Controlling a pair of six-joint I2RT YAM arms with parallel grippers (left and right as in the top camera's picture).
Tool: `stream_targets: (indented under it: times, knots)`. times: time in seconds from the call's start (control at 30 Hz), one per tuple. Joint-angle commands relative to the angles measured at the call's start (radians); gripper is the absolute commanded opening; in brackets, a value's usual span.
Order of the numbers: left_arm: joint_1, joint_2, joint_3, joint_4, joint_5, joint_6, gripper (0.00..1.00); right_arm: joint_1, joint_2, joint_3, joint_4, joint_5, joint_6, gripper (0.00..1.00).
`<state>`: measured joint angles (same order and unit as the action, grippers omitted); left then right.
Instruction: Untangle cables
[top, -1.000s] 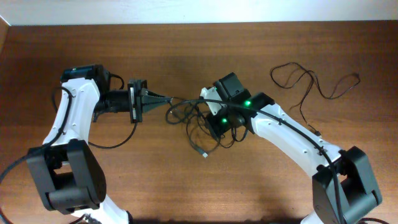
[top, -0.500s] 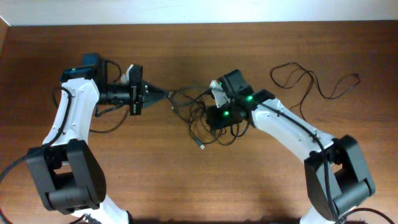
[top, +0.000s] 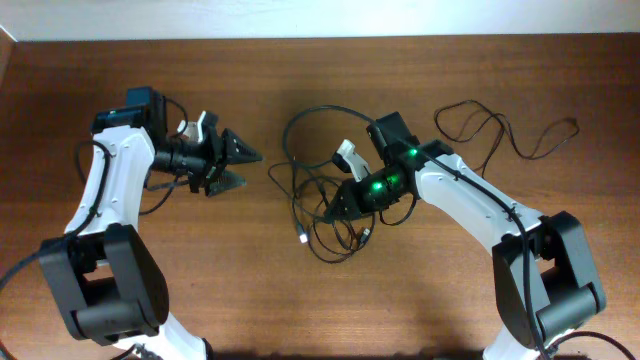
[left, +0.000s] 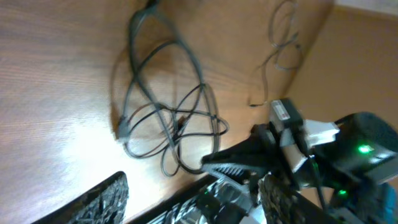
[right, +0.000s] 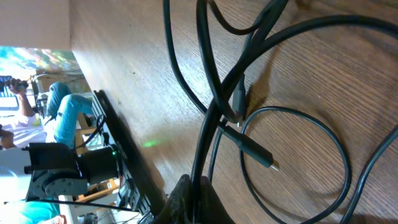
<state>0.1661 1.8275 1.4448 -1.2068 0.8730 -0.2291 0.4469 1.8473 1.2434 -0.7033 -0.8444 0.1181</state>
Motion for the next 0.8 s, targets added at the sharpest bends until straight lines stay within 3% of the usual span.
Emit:
stream_targets:
  times: [0.0, 0.13, 0.27, 0.53, 0.63, 0.7, 0.77]
  knots:
    - [-0.041, -0.007, 0.009, -0.074, -0.171, 0.015, 0.75, 0.005, 0.007, -0.008, 0.004, 0.015, 0.077, 0.04]
    - [-0.153, -0.007, 0.009, -0.087, -0.216, 0.006, 0.76, 0.005, 0.007, -0.008, 0.004, 0.015, 0.082, 0.04]
    - [-0.266, -0.007, -0.025, -0.033, -0.293, -0.102, 0.59, 0.005, 0.007, -0.008, 0.004, 0.016, 0.082, 0.04]
    - [-0.389, -0.007, -0.248, 0.355, -0.295, -0.355, 0.50, 0.005, 0.007, -0.008, 0.004, 0.018, 0.082, 0.04]
    - [-0.401, -0.007, -0.292, 0.424, -0.315, -0.387, 0.31, 0.005, 0.007, -0.008, 0.004, 0.019, 0.081, 0.04]
    - [-0.409, -0.007, -0.299, 0.429, -0.318, -0.388, 0.02, 0.005, 0.007, -0.008, 0.004, 0.019, 0.081, 0.04]
    - [-0.407, -0.007, -0.299, 0.436, -0.301, -0.388, 0.00, 0.005, 0.007, -0.008, 0.004, 0.019, 0.081, 0.04]
